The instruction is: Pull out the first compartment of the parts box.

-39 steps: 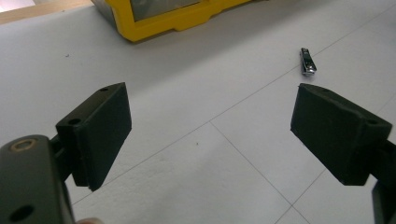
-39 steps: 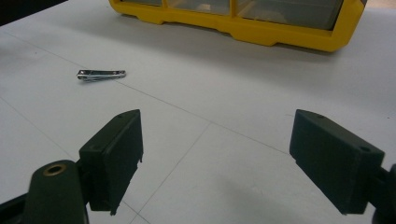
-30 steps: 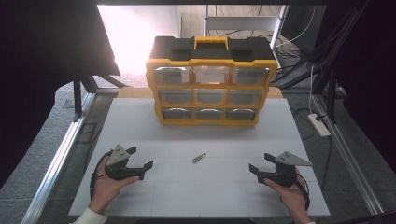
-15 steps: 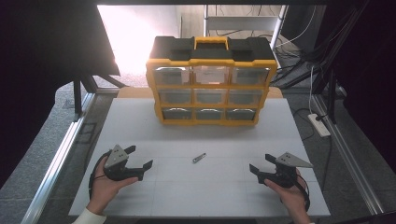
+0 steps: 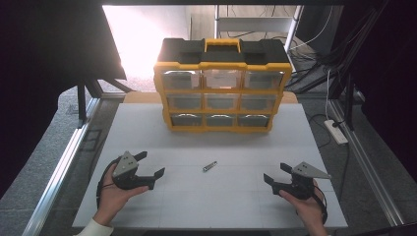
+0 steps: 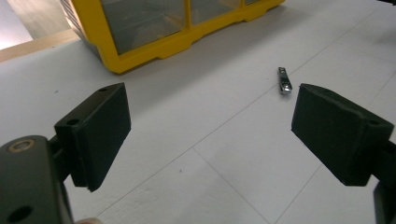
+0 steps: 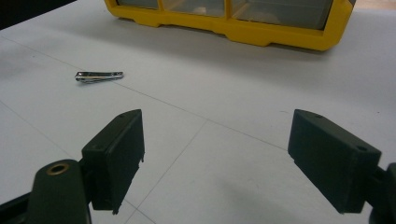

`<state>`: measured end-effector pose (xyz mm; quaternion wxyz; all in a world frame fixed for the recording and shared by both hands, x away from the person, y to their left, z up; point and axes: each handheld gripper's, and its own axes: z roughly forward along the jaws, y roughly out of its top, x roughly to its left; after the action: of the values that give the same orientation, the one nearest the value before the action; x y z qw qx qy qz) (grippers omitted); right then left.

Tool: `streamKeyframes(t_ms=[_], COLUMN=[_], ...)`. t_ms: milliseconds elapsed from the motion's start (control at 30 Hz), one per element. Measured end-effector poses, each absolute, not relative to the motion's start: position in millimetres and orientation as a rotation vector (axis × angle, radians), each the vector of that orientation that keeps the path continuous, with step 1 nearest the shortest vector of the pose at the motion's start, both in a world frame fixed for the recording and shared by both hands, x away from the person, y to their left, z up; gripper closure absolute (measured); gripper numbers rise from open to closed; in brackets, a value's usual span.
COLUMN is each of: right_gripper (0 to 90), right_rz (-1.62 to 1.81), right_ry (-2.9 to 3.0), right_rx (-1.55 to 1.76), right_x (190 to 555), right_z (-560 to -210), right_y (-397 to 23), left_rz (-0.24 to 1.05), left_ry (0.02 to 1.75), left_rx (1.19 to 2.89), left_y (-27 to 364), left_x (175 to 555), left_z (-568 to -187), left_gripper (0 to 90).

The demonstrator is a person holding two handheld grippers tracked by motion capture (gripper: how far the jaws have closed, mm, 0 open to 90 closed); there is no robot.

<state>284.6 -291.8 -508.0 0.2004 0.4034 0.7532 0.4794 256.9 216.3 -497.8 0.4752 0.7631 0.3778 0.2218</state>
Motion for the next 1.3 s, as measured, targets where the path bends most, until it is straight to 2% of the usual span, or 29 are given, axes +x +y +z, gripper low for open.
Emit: streamKeyframes(t_ms=[1300], right_gripper=[18.5], right_rz=[1.32], right_ry=[2.106], right_rx=[1.131], right_x=[285], right_z=[-510], right_y=[-291], left_rz=[0.508], left_ry=[0.814], left_rx=[1.9], left_y=[181], left_x=[270], left_z=[-485], left_gripper=[12.1])
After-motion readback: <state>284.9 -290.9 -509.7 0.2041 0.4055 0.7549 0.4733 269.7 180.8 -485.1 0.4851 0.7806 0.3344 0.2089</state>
